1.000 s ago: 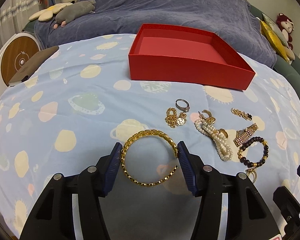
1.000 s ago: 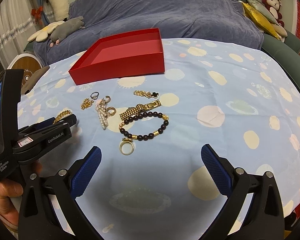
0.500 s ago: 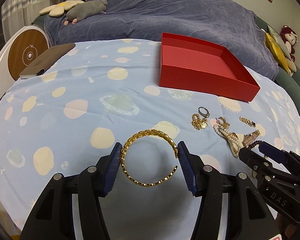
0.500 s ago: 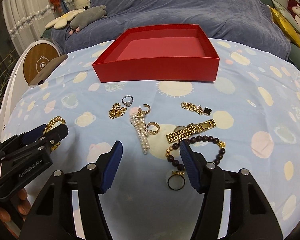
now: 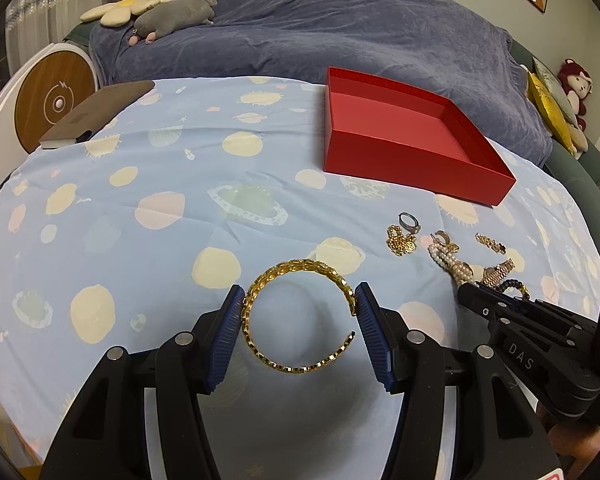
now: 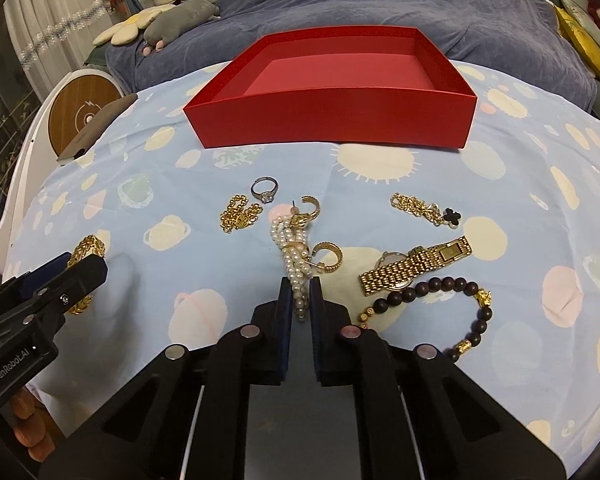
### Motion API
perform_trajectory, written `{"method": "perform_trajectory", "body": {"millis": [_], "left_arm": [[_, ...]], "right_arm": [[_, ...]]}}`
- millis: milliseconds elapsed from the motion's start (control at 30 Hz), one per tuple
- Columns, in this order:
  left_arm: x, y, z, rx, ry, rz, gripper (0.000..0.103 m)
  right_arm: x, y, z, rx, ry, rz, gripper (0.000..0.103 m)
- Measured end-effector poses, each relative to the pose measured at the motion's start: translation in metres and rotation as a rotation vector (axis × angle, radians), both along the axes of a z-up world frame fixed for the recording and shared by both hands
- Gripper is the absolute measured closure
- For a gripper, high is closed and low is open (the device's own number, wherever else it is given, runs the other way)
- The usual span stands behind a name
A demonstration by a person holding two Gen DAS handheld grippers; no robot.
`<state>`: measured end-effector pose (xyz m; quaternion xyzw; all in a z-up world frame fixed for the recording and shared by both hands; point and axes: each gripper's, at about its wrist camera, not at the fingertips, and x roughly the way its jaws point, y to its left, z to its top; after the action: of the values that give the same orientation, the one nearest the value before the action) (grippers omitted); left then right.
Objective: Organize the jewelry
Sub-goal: 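Grasp the gold twisted bangle with the left gripper while the right gripper grasps the pearl strand earring, then carry the bangle and pearl earring with both grippers over the red box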
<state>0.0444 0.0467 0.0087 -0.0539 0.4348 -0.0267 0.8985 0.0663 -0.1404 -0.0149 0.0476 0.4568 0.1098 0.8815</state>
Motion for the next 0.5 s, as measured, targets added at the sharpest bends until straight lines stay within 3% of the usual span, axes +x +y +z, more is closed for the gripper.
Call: {"method": "perform_trajectory", "body": {"millis": [200,500], "left_arm": [[-0.001,0.002,0.002,0.001,-0.005,0.012,0.049],[0.006,-0.008,0.03,-0.023,-0.025,-0.015,0.049]], "right_arm": [[-0.015,-0.003,0.025,0.058,-0.056,0.02,0.099],[-0.029,-0.028,0.094,0.155,-0.149,0.031,0.099]]}}
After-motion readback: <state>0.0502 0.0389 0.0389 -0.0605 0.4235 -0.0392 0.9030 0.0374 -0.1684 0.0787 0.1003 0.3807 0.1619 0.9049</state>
